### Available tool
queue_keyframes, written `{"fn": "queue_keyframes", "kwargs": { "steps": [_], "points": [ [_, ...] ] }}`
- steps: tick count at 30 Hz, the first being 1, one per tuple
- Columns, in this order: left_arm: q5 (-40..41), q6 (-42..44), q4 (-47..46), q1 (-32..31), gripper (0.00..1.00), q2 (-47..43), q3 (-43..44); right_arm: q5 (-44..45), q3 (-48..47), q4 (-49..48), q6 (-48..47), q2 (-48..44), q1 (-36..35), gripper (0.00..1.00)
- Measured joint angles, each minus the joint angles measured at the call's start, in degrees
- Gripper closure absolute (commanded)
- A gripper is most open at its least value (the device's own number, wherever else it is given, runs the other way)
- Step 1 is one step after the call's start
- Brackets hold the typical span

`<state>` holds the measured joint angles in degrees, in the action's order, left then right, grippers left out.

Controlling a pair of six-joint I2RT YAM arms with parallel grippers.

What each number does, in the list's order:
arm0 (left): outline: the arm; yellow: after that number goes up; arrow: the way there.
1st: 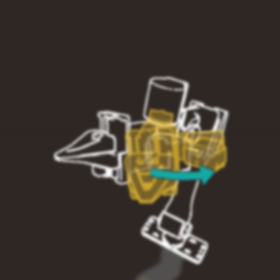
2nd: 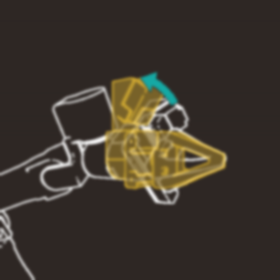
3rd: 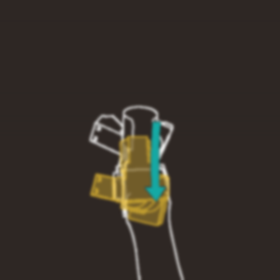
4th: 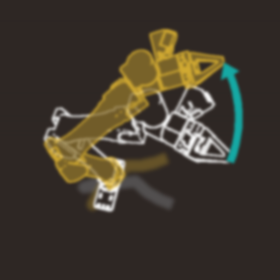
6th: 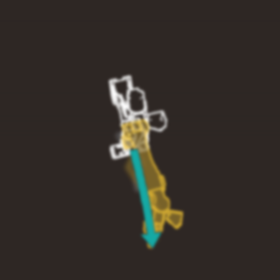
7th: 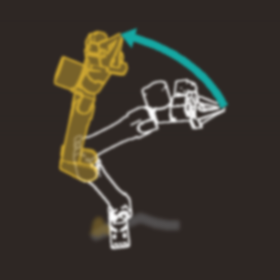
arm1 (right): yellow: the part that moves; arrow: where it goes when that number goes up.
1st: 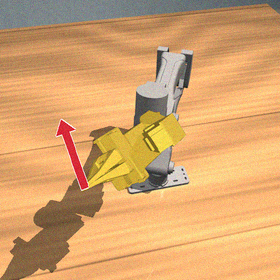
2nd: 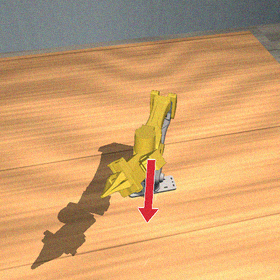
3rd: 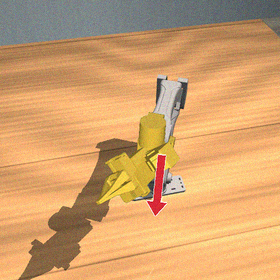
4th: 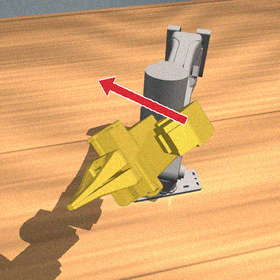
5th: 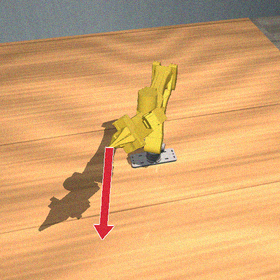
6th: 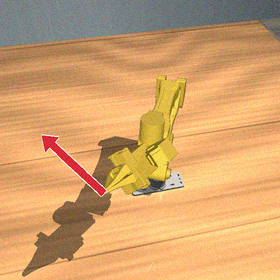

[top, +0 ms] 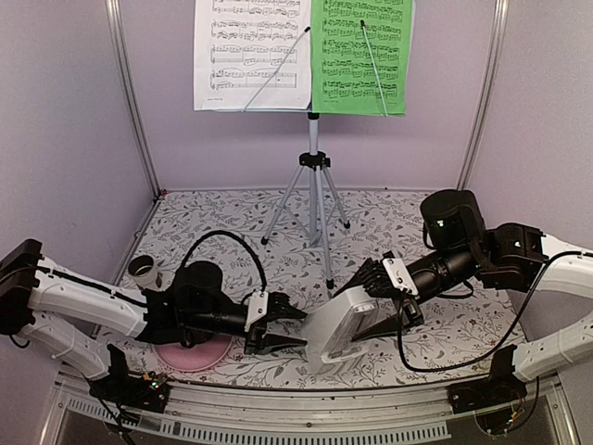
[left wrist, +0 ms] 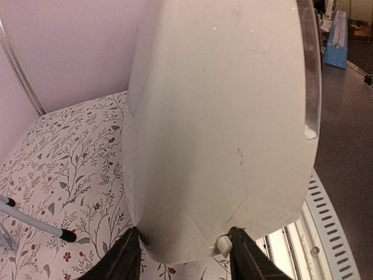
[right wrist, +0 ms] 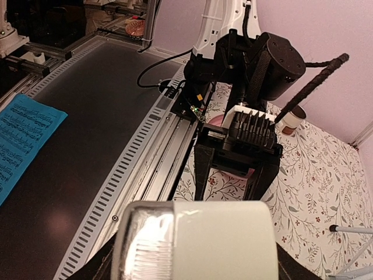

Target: Set up the instrument practice props

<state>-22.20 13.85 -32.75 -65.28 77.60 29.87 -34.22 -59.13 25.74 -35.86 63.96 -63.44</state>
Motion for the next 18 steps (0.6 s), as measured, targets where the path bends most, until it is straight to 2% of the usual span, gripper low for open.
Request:
{"fn": "queue_keyframes", "kwargs": {
  "steps": [2,6,11,18],
  "points": [
    [0.0,0.0,-0.1,0.4,0.19,0.0,0.0,0.5,0.9,-1.5,0.5,-0.2,0.0,0.86],
    [1.2,-1.1,-1.6,1.4,0.01,-1.4,-1.5,2.9,3.4,-5.1,2.6,0.3,-0.2,0.88],
    [6.3,-5.3,-4.9,4.4,0.01,-6.0,-5.5,8.5,3.5,-8.0,6.5,6.3,-0.3,0.88],
    [15.5,-15.1,-6.0,10.6,0.01,-11.8,-6.4,19.4,3.1,-10.5,11.7,14.9,0.1,0.87]
  ]
}}
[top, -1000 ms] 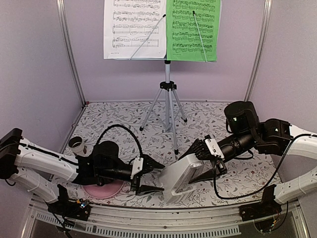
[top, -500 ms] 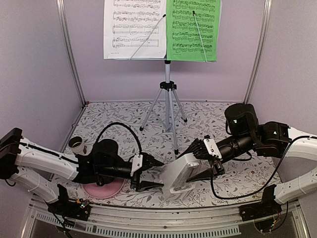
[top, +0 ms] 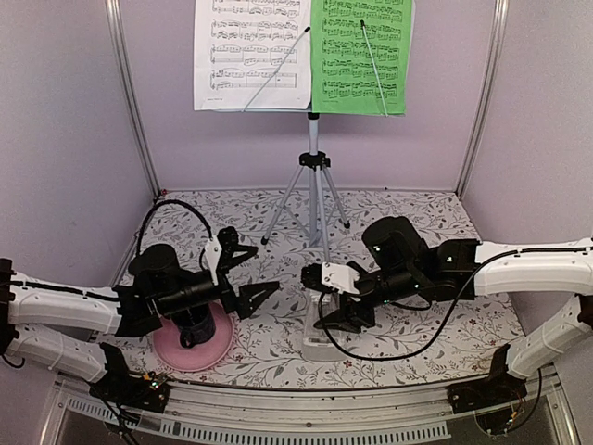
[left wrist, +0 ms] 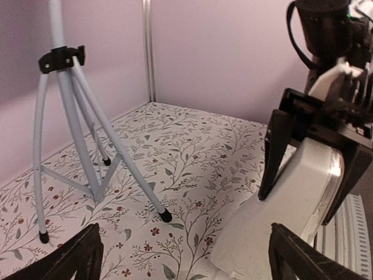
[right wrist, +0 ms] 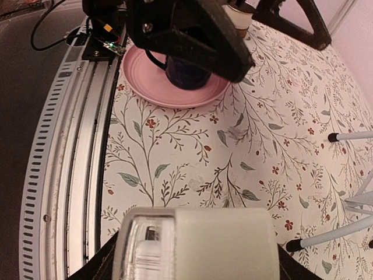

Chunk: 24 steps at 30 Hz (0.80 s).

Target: Set up the instrument practice props

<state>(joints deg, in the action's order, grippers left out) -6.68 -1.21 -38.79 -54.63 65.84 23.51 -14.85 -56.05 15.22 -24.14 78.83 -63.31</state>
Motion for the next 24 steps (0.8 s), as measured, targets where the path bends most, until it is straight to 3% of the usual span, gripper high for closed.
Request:
{"fn": "queue_keyframes", "kwargs": {
  "steps": [10,20,24],
  "points": [
    [12.9,-9.9,5.2,3.6,0.01,-2.9,0.1,10.4,-5.4,-6.5,10.0,10.0,1.9,0.82],
    [13.2,-11.1,9.1,4.5,0.01,-3.8,0.5,15.9,-8.6,-9.3,18.8,16.8,2.6,0.72],
    [13.2,-11.1,9.6,4.6,0.01,-4.2,0.5,16.1,-9.7,-10.8,21.1,18.6,2.6,0.6]
  ]
}}
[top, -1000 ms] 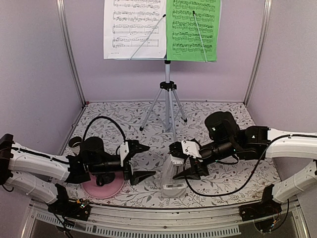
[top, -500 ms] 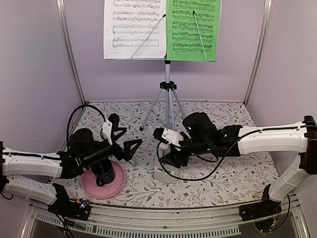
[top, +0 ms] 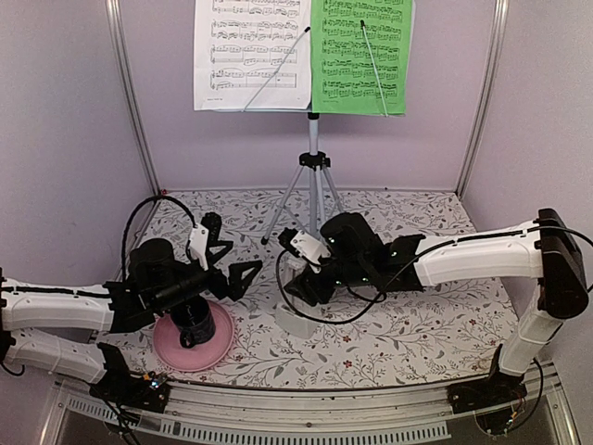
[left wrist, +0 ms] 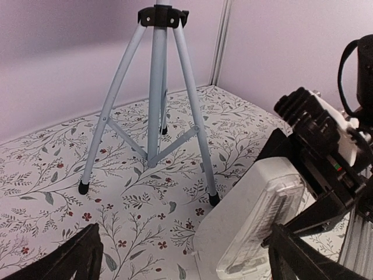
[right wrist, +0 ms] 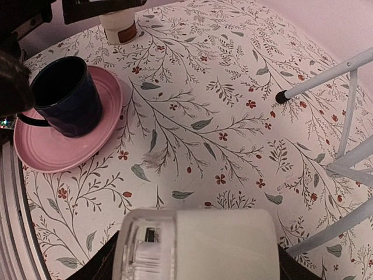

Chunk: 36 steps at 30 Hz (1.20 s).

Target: Set up the instrument practice props

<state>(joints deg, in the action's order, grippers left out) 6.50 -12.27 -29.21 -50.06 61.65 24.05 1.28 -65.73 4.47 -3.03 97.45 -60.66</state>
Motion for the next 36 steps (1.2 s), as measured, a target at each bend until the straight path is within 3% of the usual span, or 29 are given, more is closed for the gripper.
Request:
{"fn": "queue_keyframes", "kwargs": {
  "steps": [7,12,20,25,32,36],
  "points": [
    [-1.7,0.3,0.8,0.2,0.01,0.3,0.0,0.2,-0.4,-1.0,2.5,0.7,0.0,0.21],
    [-5.0,1.6,1.2,0.2,0.01,1.7,0.3,-0.7,-0.8,-2.3,4.5,0.5,0.0,0.08],
    [-18.3,8.4,2.0,0.3,0.01,5.9,3.7,-6.2,-0.2,-5.4,5.2,-5.5,0.6,0.03],
    [-26.5,17.1,4.8,0.6,0.02,10.1,7.9,-14.1,6.8,-9.6,5.4,-14.6,3.8,0.02],
    [-39.7,26.7,6.7,8.5,0.04,17.2,13.3,-25.1,16.9,-13.1,7.4,-21.8,10.6,0.03],
    [-46.2,31.2,9.4,9.8,0.07,22.2,19.2,-29.0,20.7,-13.9,8.4,-24.1,12.6,0.03]
  ]
}}
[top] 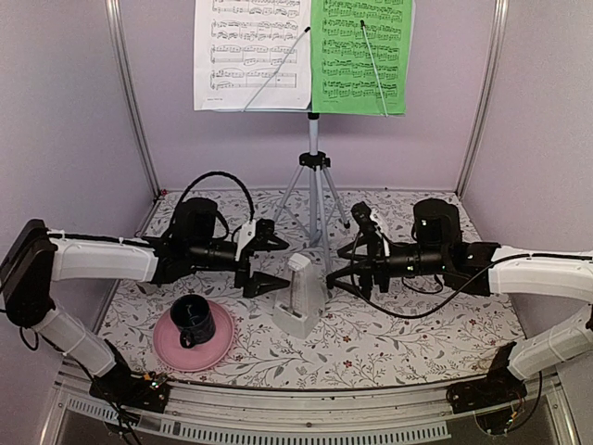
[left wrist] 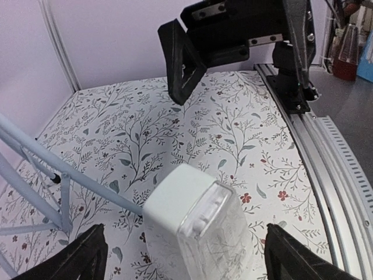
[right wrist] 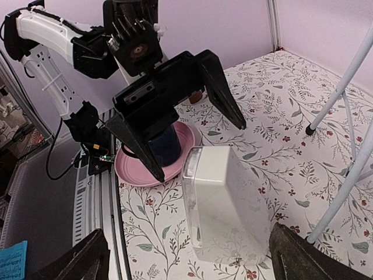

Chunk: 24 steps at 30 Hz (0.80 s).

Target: Set up the instrument practice props

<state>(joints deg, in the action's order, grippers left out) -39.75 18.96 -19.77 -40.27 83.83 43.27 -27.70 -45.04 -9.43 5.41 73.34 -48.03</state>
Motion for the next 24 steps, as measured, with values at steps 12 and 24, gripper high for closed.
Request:
{"fn": "queue_keyframes", "kwargs": {
  "steps": [12,24],
  "points": [
    [-14.6,6.5,7.0,0.0,0.19,14.7,10.6,-4.5,9.2,-3.7,4.1,-5.3,5.0,0.03],
    [-14.8,7.0,2.4,-1.2,0.48,15.5,8.6,-7.0,14.1,-9.9,5.8,-3.8,6.4,0.05]
  ]
}}
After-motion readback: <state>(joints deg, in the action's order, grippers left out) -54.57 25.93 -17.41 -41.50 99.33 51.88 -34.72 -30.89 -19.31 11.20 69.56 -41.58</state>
